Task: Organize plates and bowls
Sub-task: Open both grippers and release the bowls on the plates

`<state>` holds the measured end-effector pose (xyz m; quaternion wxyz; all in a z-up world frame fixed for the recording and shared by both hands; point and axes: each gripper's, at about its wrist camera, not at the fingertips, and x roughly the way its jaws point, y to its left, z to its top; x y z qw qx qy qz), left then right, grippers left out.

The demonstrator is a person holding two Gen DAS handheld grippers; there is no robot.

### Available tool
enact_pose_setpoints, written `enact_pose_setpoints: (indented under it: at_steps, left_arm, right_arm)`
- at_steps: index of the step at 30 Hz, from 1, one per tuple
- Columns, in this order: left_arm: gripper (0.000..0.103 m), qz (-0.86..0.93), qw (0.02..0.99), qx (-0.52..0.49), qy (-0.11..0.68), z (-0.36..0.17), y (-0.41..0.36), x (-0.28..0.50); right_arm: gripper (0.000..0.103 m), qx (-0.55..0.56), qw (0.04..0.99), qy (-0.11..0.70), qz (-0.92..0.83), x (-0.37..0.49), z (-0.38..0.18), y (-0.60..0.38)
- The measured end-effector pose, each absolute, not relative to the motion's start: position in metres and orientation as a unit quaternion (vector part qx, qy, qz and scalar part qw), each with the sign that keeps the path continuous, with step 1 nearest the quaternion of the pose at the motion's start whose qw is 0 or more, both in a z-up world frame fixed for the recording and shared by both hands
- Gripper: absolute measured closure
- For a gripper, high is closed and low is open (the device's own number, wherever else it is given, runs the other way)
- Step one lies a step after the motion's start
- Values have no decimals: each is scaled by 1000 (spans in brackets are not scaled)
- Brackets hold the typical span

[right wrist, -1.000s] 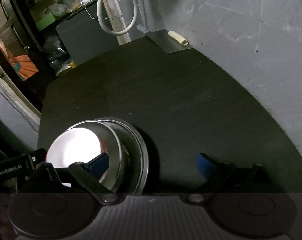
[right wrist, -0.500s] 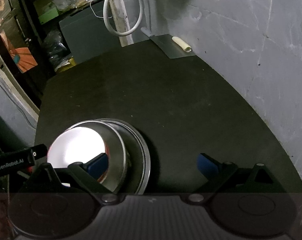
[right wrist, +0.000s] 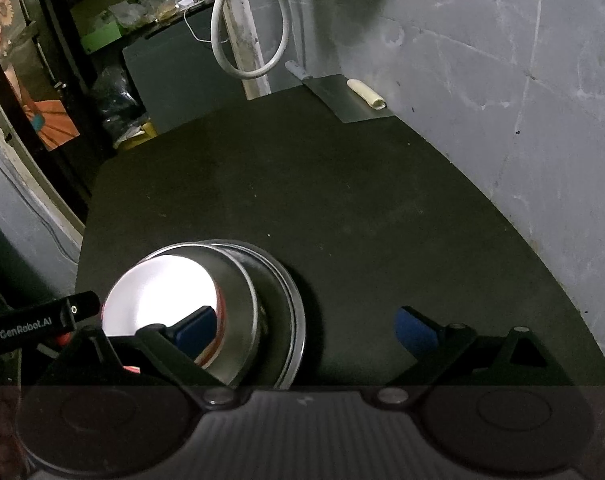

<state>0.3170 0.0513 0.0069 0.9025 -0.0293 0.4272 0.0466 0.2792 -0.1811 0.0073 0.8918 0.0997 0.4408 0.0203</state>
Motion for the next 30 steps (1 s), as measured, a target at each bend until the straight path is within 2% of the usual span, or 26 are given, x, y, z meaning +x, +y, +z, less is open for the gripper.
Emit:
enact_pose_setpoints:
  at_steps: [30]
  left_arm:
    - [3,-18,921,-45,386,28,63,273]
  right_arm:
    - [2,130,912,389,4,231,27,-180]
